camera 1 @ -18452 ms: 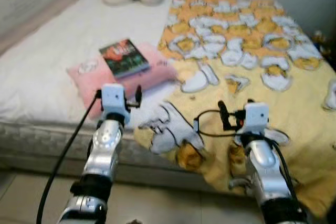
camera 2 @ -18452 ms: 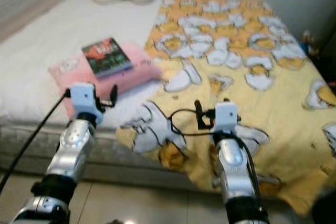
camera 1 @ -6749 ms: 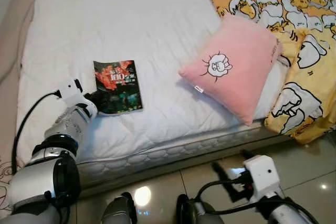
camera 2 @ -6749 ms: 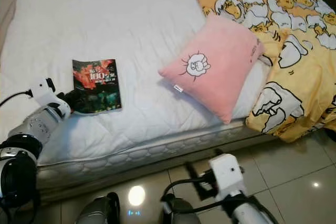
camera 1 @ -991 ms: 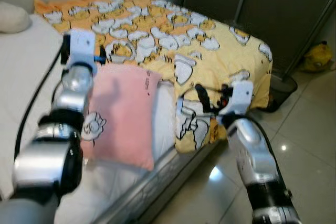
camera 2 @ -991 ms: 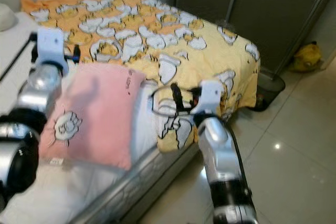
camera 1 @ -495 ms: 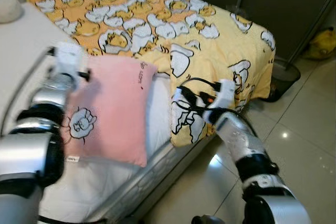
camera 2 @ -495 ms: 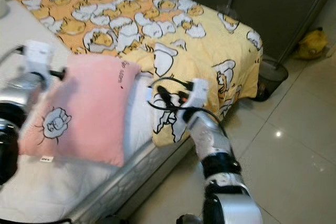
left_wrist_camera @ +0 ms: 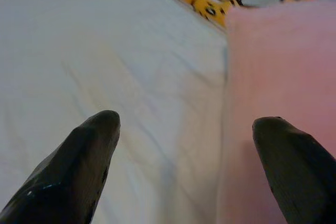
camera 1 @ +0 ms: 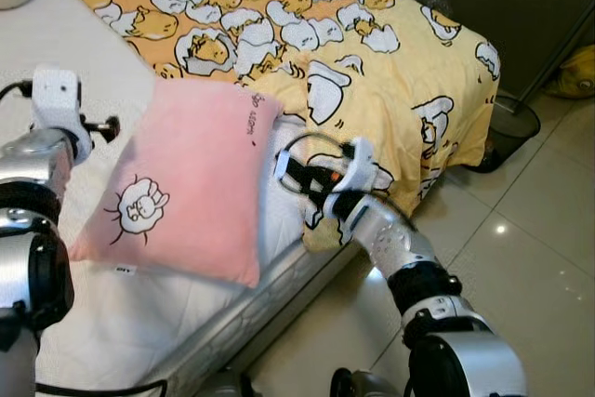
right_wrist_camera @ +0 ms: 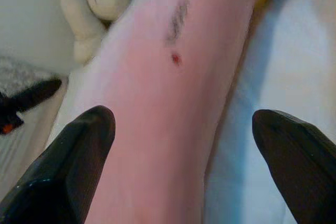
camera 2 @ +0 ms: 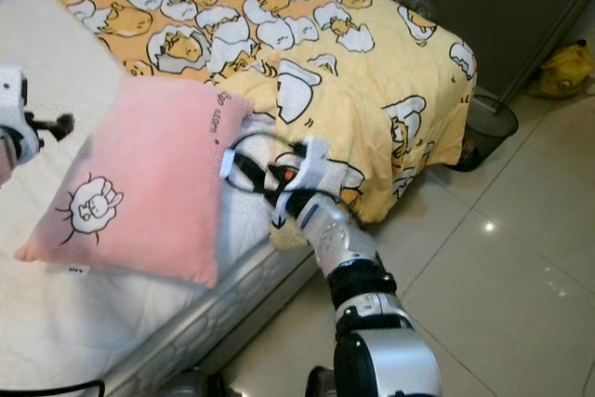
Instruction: Clean up the room
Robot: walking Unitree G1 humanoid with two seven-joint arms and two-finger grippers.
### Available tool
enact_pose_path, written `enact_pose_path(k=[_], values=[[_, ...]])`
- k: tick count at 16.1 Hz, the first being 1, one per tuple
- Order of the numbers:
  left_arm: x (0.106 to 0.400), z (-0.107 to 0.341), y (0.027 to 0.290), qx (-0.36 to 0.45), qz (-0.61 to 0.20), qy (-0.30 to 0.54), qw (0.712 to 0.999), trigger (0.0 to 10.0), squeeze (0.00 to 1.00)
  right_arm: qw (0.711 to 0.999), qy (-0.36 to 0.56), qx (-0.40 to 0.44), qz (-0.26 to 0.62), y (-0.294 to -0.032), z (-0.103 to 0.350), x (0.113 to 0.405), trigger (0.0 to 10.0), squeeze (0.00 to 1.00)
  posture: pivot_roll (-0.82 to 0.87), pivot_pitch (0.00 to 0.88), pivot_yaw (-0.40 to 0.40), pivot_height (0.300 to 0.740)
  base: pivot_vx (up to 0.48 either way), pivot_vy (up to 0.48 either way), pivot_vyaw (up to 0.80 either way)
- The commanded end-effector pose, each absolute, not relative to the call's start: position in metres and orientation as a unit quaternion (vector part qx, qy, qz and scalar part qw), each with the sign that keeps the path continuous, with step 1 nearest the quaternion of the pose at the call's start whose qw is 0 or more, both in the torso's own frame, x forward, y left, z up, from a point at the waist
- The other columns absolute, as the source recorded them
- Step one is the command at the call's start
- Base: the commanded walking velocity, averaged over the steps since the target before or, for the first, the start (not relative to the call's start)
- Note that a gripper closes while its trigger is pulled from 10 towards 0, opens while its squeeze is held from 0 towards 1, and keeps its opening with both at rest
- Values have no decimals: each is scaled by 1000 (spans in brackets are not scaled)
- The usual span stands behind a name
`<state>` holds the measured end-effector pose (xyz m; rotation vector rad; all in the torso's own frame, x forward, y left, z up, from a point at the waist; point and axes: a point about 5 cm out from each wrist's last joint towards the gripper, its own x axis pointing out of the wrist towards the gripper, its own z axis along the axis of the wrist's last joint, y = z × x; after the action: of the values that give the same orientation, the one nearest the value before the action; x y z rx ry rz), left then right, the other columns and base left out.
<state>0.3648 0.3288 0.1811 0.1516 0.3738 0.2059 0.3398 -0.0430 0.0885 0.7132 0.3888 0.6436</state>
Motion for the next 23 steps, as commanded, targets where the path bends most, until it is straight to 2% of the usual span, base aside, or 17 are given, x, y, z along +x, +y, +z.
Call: enact_pose_path(k=[1,6,10,12,14,16,18,20,23], values=[[360,168,329,57,84,212,972,10000,0,863,191,330,330,-30,90,339,10000,0,20,152,-23,740,0,0,0],[359,157,315,63,-4,241,968,10000,0,859,195,296,368,-5,90,335,10000,0,40,155,-21,740,0,0,0],[354,140,301,67,-94,279,953,10000,0,870,184,261,375,10,99,338,10000,0,89,154,-29,740,0,0,0],[353,135,298,69,-103,288,949,10000,0,872,183,256,376,11,101,339,10000,0,93,154,-31,740,0,0,0],[345,109,286,73,-129,328,933,10000,0,876,190,247,368,21,104,338,10000,0,119,155,-39,740,0,0,0],[345,107,283,65,-130,328,933,10000,0,874,200,257,360,23,102,337,10000,0,122,151,-42,740,0,0,0],[347,105,270,43,-156,327,931,10000,0,857,233,293,354,33,97,330,10000,0,171,175,-39,740,0,0,0],[352,108,258,32,-188,322,928,10000,0,846,241,266,394,49,95,319,10000,0,213,197,-38,740,0,0,0],[353,112,246,20,-221,316,923,10000,0,853,243,225,403,51,91,315,10000,0,276,230,-38,740,0,0,0]])
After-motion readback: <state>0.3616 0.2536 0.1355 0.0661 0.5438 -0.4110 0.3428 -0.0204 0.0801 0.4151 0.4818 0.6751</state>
